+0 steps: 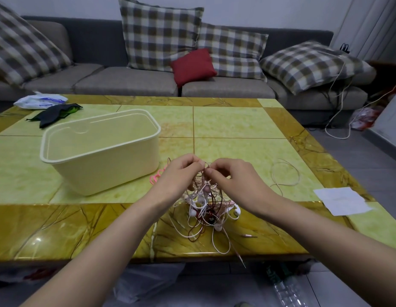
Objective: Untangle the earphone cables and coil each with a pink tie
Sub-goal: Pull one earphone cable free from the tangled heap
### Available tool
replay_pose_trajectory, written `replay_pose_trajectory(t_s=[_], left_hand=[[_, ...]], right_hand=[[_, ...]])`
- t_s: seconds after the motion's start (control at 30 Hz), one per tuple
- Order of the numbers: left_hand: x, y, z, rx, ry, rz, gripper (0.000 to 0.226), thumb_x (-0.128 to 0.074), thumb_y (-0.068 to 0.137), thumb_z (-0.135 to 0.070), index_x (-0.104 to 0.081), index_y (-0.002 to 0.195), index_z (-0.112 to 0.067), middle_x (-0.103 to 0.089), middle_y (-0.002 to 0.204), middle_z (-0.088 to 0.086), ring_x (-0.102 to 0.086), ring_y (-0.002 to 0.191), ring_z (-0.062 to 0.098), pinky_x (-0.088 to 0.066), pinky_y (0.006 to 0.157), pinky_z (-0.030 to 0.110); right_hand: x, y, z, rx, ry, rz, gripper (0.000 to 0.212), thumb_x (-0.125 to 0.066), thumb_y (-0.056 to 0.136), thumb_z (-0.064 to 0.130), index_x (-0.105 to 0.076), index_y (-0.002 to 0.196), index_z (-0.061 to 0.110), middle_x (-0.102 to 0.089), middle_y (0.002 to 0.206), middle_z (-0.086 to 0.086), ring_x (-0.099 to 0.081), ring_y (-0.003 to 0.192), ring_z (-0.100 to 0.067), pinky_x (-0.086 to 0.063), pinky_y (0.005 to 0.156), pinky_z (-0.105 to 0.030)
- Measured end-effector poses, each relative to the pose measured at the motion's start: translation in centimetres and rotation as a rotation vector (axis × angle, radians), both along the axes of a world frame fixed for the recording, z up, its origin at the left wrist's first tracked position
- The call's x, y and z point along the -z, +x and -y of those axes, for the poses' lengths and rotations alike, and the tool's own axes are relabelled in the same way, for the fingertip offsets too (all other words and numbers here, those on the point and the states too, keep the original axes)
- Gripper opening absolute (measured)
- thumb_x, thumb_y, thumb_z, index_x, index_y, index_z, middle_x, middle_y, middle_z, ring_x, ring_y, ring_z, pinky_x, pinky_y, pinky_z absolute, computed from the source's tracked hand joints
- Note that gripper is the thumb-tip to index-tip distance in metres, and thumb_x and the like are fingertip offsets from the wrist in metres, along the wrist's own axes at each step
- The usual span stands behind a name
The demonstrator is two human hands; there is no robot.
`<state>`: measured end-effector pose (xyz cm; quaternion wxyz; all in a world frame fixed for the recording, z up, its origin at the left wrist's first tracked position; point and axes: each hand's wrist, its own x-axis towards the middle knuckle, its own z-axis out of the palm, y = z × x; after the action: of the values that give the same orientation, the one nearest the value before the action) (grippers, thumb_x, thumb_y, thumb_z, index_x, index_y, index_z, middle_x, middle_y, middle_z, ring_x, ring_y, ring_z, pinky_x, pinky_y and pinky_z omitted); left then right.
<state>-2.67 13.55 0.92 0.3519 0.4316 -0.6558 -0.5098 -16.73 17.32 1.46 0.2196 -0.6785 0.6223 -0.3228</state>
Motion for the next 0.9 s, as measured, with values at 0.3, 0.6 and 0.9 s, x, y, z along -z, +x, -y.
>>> replay_pose_trajectory(t_s=[0.3,0.6,0.9], left_hand=[[0.22,0.13,0.04,0.059,0.026,0.071,0.030,-0.049,0.095,-0.024,-0.050,0.067,-0.014,-0.043,0.057,-0.003,-0.042,0.051,0.009,-0.036,0.051,0.014],[-0.44,0.16,-0.13,-0.004,0.123,-0.133,0.025,-0.046,0.096,-0.011,-0.058,0.074,-0.008,-0.056,0.060,0.000,-0.054,0.053,0.012,-0.051,0.060,0.020],[-0.30,0.45,-0.19,0.016,0.202,-0.176,0.029,-0.042,0.095,-0.008,-0.063,0.075,-0.007,-0.060,0.064,0.006,-0.059,0.056,0.015,-0.052,0.058,0.021]], right_hand=[[-0.27,-0.23,-0.14,0.070,0.011,0.239,0.004,-0.050,0.096,0.015,-0.051,0.092,0.015,-0.068,0.080,-0.002,-0.067,0.068,-0.008,-0.057,0.070,-0.036],[-0.23,0.13,-0.77,0.001,-0.041,0.014,0.004,-0.060,0.091,0.025,-0.064,0.090,0.024,-0.063,0.078,0.014,-0.059,0.074,0.000,-0.044,0.067,-0.011],[0.38,0.12,-0.85,-0.126,0.102,-0.081,0.014,-0.056,0.092,0.016,-0.069,0.097,0.017,-0.068,0.095,0.003,-0.061,0.089,-0.012,-0.039,0.070,-0.014]])
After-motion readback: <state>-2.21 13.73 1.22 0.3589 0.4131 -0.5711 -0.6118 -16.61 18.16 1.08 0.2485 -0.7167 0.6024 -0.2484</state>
